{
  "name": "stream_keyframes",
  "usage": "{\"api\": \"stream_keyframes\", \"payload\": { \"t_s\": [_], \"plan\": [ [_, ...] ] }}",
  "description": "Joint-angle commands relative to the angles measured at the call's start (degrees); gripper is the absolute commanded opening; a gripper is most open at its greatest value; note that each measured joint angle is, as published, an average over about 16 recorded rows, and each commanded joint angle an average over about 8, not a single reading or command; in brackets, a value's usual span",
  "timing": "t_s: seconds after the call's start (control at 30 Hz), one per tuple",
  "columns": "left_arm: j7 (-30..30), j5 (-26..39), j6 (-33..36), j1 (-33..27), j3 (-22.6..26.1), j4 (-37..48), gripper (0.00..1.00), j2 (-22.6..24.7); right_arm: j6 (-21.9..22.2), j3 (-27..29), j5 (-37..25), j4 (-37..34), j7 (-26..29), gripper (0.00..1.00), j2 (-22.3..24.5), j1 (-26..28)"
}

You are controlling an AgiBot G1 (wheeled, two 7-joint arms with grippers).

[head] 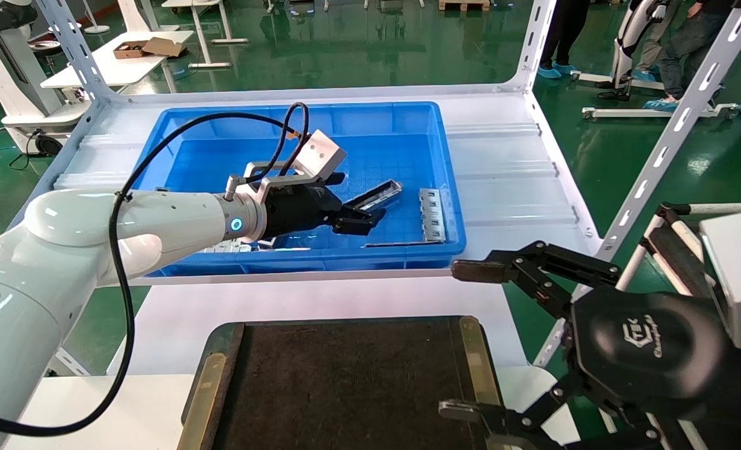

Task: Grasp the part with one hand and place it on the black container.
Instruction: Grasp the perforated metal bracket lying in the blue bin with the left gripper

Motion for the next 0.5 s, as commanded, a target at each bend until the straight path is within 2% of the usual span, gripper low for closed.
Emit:
{"api": "stream_keyframes", "payload": {
  "t_s": [0.03, 0.07, 0.5],
  "plan": [
    [-1.1, -0.3, -1.0, 0.2, 1.0, -0.3, 0.05, 0.0, 0.0, 0.0, 0.0, 0.0, 0.0, 0.0, 0.0, 0.0],
    [-1.5, -0.5, -1.2, 0.2, 1.5, -0.5, 0.0, 0.0, 0.0, 0.0, 0.0, 0.0, 0.0, 0.0, 0.0, 0.0],
    [-5.2, -3.8, -3.6, 0.7, 7.1, -1.8, 0.0, -0.1, 0.0, 0.0, 0.0, 0.0, 0.0, 0.0, 0.0, 0.0]
  ]
}}
